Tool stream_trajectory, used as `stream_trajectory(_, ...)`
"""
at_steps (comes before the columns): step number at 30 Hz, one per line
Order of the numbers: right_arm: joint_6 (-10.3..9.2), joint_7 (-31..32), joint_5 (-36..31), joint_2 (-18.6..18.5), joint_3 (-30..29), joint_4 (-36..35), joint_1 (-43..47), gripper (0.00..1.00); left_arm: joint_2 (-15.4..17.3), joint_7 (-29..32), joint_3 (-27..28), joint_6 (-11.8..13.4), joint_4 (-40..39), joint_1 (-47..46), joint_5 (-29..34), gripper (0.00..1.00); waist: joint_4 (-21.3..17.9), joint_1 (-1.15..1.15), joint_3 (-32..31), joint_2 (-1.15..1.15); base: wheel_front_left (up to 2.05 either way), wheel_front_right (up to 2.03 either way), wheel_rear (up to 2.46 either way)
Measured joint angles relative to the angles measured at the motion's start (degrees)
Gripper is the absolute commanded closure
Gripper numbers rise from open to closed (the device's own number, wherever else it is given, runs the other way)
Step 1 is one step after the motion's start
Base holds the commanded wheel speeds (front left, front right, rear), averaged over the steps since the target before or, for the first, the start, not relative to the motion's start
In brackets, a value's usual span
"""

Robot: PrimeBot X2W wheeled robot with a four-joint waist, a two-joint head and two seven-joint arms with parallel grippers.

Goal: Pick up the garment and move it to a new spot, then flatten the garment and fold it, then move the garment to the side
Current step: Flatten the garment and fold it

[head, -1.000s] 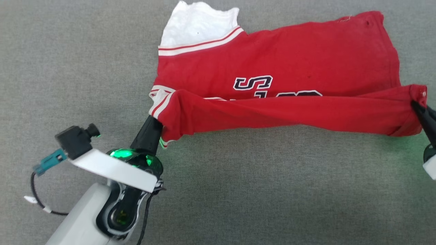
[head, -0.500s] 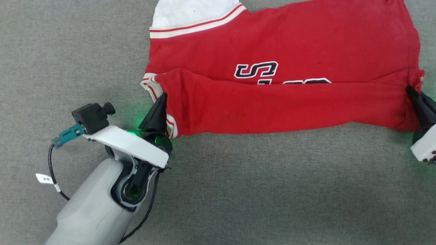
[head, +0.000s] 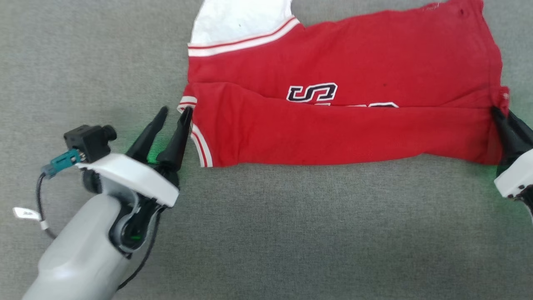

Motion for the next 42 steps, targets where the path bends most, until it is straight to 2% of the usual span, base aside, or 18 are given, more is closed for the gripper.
stream_trajectory(5,0.0,-0.9,0.0,0.1,-0.6,-0.5,2.1,0.0,4.6,0.1,-0.3,-0.1,-3.8,0.0,4.1,0.0,0.6,0.0,-3.2,0.0,0.0,0.0,0.0)
stream_trajectory(7,0.0,-1.1,0.0,0.1,-1.1,-1.2,2.8,0.0,6.8,2.2,-1.1,-0.1,-6.2,-0.7,4.4,0.0,1.0,0.0,-4.2,0.0,0.0,0.0,0.0)
stream_trajectory(8,0.0,-1.1,0.0,0.1,-1.1,-1.2,2.8,0.0,6.8,2.2,-1.1,-0.1,-6.2,-0.7,4.4,0.0,1.0,0.0,-4.2,0.0,0.0,0.0,0.0)
stream_trajectory(10,0.0,-1.2,0.0,0.1,-1.5,-1.9,3.3,0.0,8.8,7.7,-2.6,0.0,-9.2,-2.1,4.3,0.0,1.5,0.0,-4.9,0.0,0.0,0.0,0.0)
stream_trajectory(13,0.0,-1.0,-0.2,0.0,-2.3,-2.9,3.4,0.0,11.6,20.2,-5.8,1.3,-12.4,-3.7,2.9,0.0,2.0,0.0,-5.4,0.0,0.0,0.0,0.0)
stream_trajectory(17,0.0,-0.7,-0.6,0.5,-2.3,-4.2,3.4,0.0,13.2,34.2,-7.6,3.4,-16.6,-5.9,-3.2,0.0,1.5,0.0,-5.5,0.0,0.0,0.0,0.0)
stream_trajectory(22,0.0,-0.3,-1.0,1.3,-1.6,-5.8,2.8,0.0,15.1,46.5,-9.7,6.1,-19.7,-7.2,-7.6,0.0,-0.1,0.0,-4.9,0.0,0.0,0.0,0.0)
stream_trajectory(24,0.0,-0.3,-1.0,1.5,-1.5,-6.2,2.7,0.0,15.4,49.1,-10.3,7.7,-19.2,-8.0,-7.9,0.0,-0.9,0.0,-4.4,0.0,0.0,0.0,0.0)
stream_trajectory(29,0.0,-0.3,-1.0,2.1,-1.1,-7.6,1.9,0.0,14.8,52.0,-11.3,8.8,-14.8,-8.3,-9.1,0.0,-2.8,0.0,-2.7,0.0,0.0,0.0,0.0)
stream_trajectory(33,0.0,-0.3,-1.0,2.3,-1.2,-8.2,1.4,0.0,13.3,52.2,-10.8,8.4,-9.5,-9.8,-10.1,0.0,-4.4,0.0,-1.0,0.0,0.0,0.0,0.0)
stream_trajectory(38,0.0,-0.3,-1.0,2.5,-1.2,-8.8,0.7,0.0,12.1,53.6,-10.0,6.2,-4.5,-11.9,-11.8,0.0,-6.1,0.0,0.8,0.0,0.0,0.0,0.0)
stream_trajectory(39,0.0,-0.3,-1.0,2.6,-1.2,-8.9,0.7,0.0,12.0,54.3,-9.9,5.8,-3.8,-12.3,-12.4,0.22,-6.3,0.0,1.0,0.01,0.0,0.0,0.0)
stream_trajectory(41,0.0,-0.3,-1.0,2.5,-1.2,-9.1,0.7,0.0,12.1,55.0,-9.9,4.8,-2.7,-13.0,-12.8,0.82,-6.7,0.0,1.4,0.0,0.0,0.0,0.0)
stream_trajectory(42,0.0,-0.3,-1.0,2.5,-1.3,-9.2,0.7,0.0,12.2,55.2,-9.7,4.4,-2.2,-13.2,-13.1,1.0,-6.7,0.0,1.6,0.0,0.0,0.0,0.0)
